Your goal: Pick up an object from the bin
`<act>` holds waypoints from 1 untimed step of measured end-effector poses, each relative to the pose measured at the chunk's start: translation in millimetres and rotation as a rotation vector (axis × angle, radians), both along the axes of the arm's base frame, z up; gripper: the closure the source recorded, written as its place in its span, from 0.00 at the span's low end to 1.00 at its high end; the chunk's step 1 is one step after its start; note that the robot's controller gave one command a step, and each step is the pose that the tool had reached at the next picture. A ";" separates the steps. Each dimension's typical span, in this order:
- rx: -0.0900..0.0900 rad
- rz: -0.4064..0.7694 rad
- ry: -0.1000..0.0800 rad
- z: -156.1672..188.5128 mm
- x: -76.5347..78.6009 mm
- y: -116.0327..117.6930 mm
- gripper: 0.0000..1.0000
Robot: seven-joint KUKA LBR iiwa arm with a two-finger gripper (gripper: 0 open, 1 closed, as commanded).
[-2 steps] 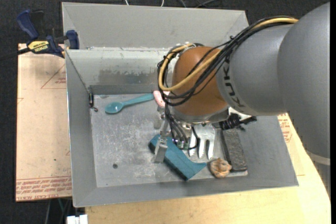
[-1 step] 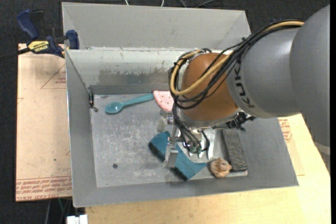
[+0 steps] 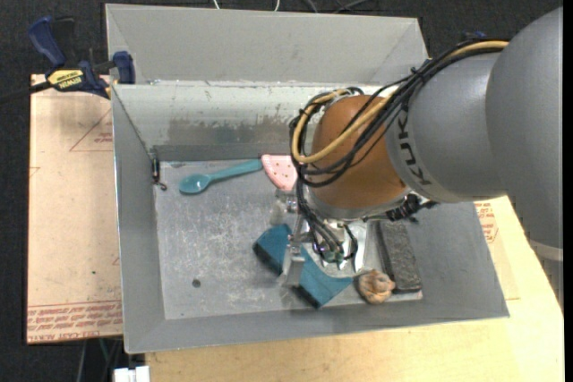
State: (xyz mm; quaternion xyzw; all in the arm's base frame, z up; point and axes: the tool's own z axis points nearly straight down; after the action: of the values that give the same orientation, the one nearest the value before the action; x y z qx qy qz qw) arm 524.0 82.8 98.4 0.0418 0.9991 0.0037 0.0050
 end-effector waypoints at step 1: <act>0.001 0.025 -0.005 -19.1 -0.5 -15.4 0.00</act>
Offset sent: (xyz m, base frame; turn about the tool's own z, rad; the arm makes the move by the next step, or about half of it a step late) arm -0.0029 -0.0292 -0.0284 -0.0670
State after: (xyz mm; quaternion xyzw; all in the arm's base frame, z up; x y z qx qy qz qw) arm 523.5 67.4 79.3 0.0291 0.9995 0.0044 0.0076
